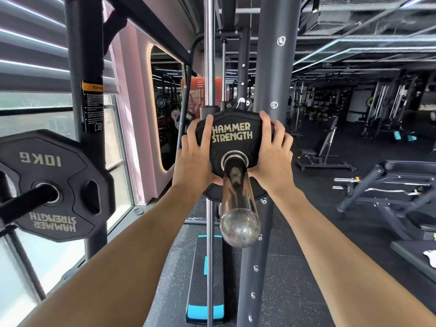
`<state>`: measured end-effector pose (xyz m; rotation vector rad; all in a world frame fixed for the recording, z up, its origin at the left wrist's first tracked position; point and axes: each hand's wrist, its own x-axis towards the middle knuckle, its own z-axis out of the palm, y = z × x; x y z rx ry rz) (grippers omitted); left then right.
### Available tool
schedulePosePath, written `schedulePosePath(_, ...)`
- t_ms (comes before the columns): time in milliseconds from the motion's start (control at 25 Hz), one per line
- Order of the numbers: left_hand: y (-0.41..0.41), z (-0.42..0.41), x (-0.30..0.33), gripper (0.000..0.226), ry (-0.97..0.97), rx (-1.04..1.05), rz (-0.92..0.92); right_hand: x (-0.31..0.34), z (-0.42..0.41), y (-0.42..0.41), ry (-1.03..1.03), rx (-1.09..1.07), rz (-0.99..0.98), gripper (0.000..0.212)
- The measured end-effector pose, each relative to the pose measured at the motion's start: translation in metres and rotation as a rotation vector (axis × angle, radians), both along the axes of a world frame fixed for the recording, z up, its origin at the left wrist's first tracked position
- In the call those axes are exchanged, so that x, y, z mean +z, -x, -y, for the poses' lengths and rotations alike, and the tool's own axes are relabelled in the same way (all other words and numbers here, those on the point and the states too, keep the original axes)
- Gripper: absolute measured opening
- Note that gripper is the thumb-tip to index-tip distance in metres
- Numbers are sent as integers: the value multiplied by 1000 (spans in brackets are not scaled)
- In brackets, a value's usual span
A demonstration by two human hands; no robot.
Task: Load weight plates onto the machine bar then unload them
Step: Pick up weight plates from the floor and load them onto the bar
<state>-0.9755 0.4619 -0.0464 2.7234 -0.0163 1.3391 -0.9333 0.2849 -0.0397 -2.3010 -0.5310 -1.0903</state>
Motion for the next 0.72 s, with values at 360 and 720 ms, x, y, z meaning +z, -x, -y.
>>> schedulePosePath(360, 6, 3, 4, 144, 44, 34, -74, 6, 3, -1, 45, 29, -57, 143)
schedulePosePath(720, 113, -18, 23, 52, 30, 88, -76, 42, 17, 50, -155, 327, -107, 71)
